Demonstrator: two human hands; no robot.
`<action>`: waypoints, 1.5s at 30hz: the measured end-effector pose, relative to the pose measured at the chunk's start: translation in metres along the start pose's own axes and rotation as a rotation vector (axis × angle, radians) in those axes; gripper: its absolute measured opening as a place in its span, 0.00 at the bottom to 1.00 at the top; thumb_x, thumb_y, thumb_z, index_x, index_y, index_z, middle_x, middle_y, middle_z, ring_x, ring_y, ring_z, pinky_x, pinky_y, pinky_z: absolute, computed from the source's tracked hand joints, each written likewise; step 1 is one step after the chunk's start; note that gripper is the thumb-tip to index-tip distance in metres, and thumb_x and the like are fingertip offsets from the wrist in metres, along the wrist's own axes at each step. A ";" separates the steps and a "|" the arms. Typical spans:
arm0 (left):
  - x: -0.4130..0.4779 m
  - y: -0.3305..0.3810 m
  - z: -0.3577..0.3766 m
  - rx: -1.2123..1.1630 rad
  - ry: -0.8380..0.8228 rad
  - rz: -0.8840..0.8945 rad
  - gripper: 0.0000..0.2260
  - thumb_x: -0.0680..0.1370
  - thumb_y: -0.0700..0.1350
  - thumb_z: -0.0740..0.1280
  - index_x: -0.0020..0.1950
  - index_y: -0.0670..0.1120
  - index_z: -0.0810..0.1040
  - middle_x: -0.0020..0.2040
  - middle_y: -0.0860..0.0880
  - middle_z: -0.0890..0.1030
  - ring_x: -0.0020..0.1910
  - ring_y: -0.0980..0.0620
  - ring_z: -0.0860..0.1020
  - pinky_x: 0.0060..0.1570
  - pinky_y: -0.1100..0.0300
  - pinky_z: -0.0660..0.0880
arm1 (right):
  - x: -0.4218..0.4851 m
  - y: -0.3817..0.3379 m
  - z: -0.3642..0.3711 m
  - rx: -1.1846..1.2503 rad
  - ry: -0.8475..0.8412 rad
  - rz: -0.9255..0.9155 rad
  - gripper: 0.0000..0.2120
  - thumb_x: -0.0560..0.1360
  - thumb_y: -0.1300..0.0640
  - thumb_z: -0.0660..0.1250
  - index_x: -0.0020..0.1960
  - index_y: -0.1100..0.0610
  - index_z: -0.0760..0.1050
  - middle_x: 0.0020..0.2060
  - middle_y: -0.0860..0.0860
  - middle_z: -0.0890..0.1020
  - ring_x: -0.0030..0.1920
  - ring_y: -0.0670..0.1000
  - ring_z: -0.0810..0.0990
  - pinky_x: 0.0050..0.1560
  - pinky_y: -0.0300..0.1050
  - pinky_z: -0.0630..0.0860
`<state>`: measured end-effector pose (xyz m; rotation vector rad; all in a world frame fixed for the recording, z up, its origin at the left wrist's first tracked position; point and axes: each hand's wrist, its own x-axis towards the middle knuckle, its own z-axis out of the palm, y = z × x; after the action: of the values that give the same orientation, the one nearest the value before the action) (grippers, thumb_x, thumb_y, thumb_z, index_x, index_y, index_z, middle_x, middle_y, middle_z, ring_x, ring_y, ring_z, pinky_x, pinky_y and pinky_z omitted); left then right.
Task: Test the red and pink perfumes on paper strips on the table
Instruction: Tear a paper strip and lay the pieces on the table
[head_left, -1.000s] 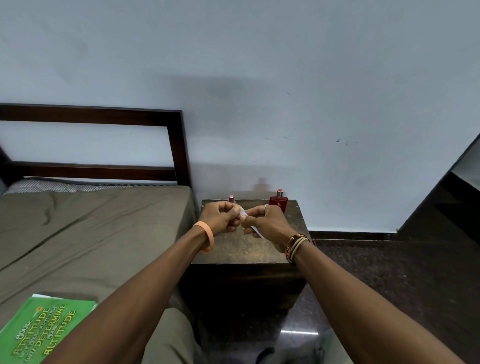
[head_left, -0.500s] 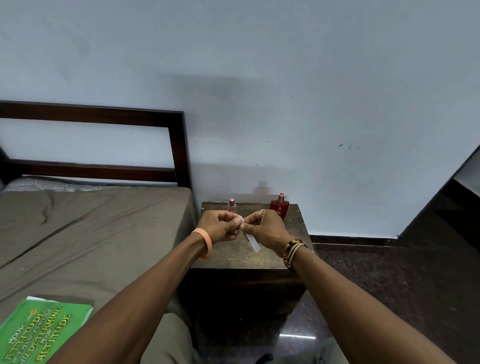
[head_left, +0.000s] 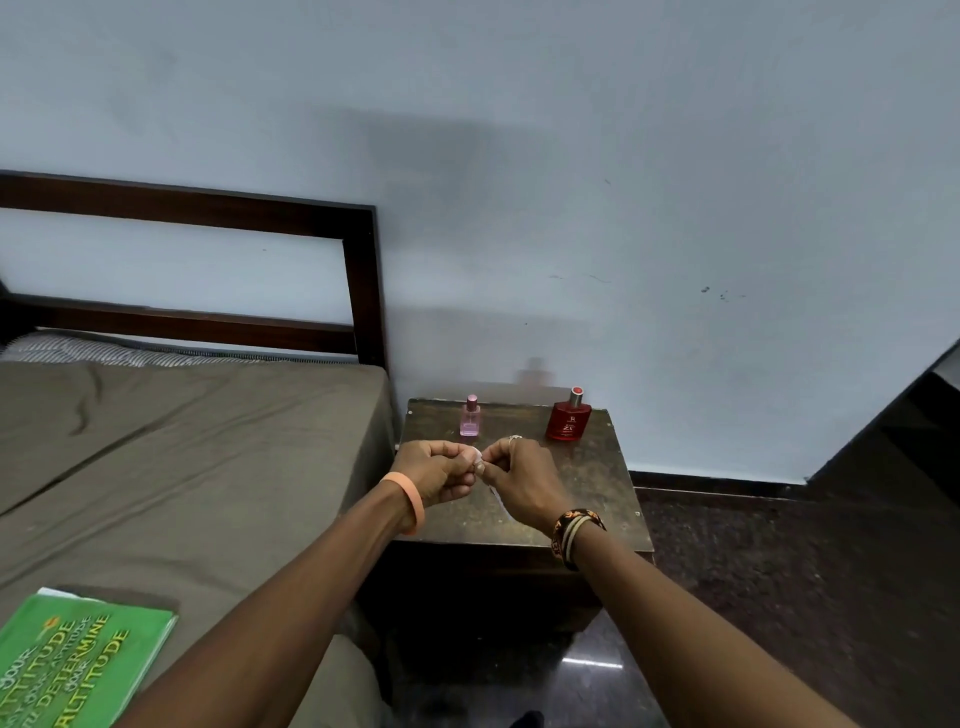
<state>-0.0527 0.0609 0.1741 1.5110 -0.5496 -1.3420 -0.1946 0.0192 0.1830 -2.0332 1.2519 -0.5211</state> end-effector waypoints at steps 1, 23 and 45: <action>0.003 -0.001 -0.002 0.002 0.009 -0.019 0.02 0.75 0.38 0.70 0.45 0.40 0.81 0.35 0.44 0.82 0.30 0.54 0.80 0.31 0.62 0.78 | 0.002 0.000 0.004 -0.023 -0.005 -0.001 0.03 0.75 0.55 0.71 0.45 0.54 0.82 0.37 0.47 0.82 0.41 0.49 0.81 0.45 0.48 0.79; 0.098 -0.061 -0.033 -0.058 0.302 -0.308 0.08 0.77 0.36 0.64 0.39 0.44 0.76 0.30 0.46 0.77 0.29 0.53 0.73 0.27 0.64 0.75 | 0.055 0.052 0.096 0.397 0.118 0.366 0.07 0.75 0.63 0.69 0.42 0.54 0.82 0.34 0.49 0.84 0.35 0.47 0.82 0.45 0.48 0.81; 0.184 -0.104 -0.064 1.095 0.285 0.228 0.11 0.75 0.43 0.66 0.56 0.49 0.80 0.55 0.45 0.77 0.52 0.42 0.78 0.52 0.49 0.76 | 0.085 0.101 0.104 0.906 0.122 0.731 0.14 0.71 0.73 0.70 0.54 0.62 0.79 0.41 0.57 0.84 0.42 0.53 0.83 0.47 0.44 0.81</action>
<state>0.0300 -0.0279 -0.0102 2.3450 -1.3455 -0.5892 -0.1516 -0.0514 0.0371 -0.7421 1.3687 -0.6787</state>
